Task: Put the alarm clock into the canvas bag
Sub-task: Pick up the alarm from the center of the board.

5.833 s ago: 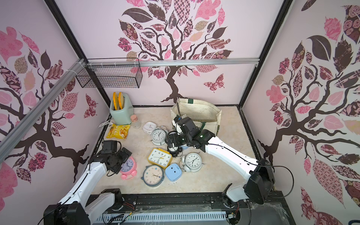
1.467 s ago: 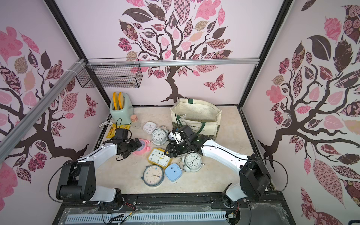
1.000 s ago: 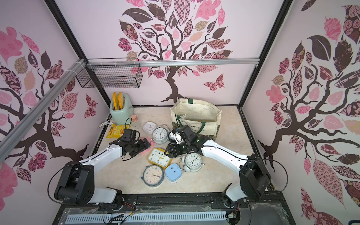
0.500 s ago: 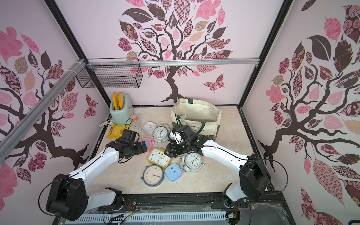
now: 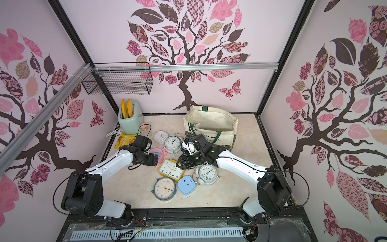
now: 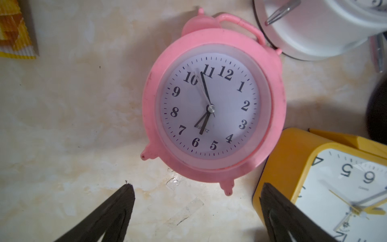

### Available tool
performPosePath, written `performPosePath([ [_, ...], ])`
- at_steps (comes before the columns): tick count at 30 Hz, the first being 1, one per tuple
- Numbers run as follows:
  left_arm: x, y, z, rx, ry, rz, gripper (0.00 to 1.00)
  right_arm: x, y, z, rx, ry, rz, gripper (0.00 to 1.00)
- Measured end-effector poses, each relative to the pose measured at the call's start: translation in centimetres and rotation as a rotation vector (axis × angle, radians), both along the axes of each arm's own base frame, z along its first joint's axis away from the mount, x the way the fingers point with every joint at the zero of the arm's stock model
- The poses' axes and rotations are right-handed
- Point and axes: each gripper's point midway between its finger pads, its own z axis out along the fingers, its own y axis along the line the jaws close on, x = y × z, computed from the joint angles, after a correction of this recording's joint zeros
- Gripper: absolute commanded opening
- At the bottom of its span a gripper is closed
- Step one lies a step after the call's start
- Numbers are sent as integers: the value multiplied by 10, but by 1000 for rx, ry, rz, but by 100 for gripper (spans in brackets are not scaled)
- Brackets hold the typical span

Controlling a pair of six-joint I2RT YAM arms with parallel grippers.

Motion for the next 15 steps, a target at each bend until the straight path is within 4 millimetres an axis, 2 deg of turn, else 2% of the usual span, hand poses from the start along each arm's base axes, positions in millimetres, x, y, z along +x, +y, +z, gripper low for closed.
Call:
performPosePath([
  [9, 15, -1, -7, 72, 13, -126, 96, -5, 2, 1, 15, 27, 15, 100],
  [15, 15, 1, -23, 111, 56, -165, 95, -7, 2, 0, 17, 38, 17, 100],
])
